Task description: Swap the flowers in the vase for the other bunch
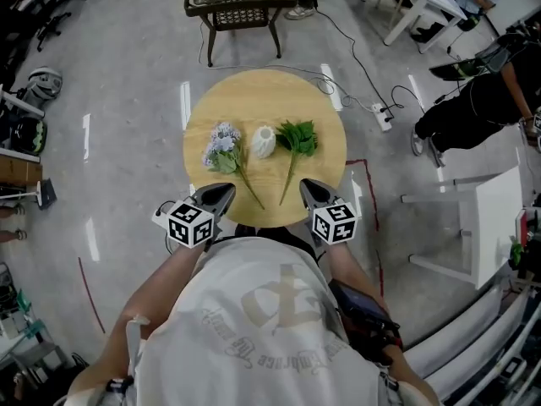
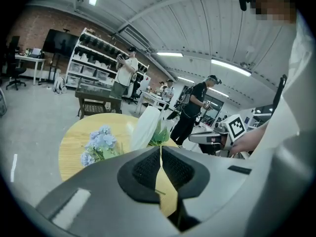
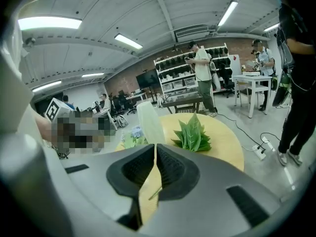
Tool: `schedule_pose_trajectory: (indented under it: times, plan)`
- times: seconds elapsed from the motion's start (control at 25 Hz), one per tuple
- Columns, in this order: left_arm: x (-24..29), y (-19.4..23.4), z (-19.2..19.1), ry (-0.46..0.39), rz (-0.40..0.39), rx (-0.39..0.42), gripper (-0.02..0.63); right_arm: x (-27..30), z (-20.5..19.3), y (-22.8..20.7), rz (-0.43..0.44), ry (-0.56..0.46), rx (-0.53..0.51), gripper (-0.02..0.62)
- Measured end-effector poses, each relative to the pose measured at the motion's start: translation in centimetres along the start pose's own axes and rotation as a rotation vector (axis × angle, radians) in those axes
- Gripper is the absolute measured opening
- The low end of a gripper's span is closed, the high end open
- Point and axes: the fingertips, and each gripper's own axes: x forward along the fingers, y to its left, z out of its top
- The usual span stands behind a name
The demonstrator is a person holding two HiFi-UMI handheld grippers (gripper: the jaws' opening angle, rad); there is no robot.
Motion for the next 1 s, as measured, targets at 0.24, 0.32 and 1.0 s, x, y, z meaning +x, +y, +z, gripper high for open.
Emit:
schedule_pose_trajectory:
  times: [0.24, 0.32, 1.0]
  plan:
    - [0.5, 0.1, 1.1, 0.0, 0.052, -0.019, 0.015, 1.6, 1.0, -4.1, -0.058, -0.02, 0.095, 0.012]
    - [0.6, 0.4, 1.4, -0.006, 0.082, -0.028, 0.015, 2.2, 1.4, -5.3, -0.069, -0.023, 0.109, 0.014]
    - [0.2, 0.3, 1.3, -0.013, 0.188, -0.058, 0.015, 6.2, 1.8, -8.9, -0.056, 0.025, 0.112, 0.236]
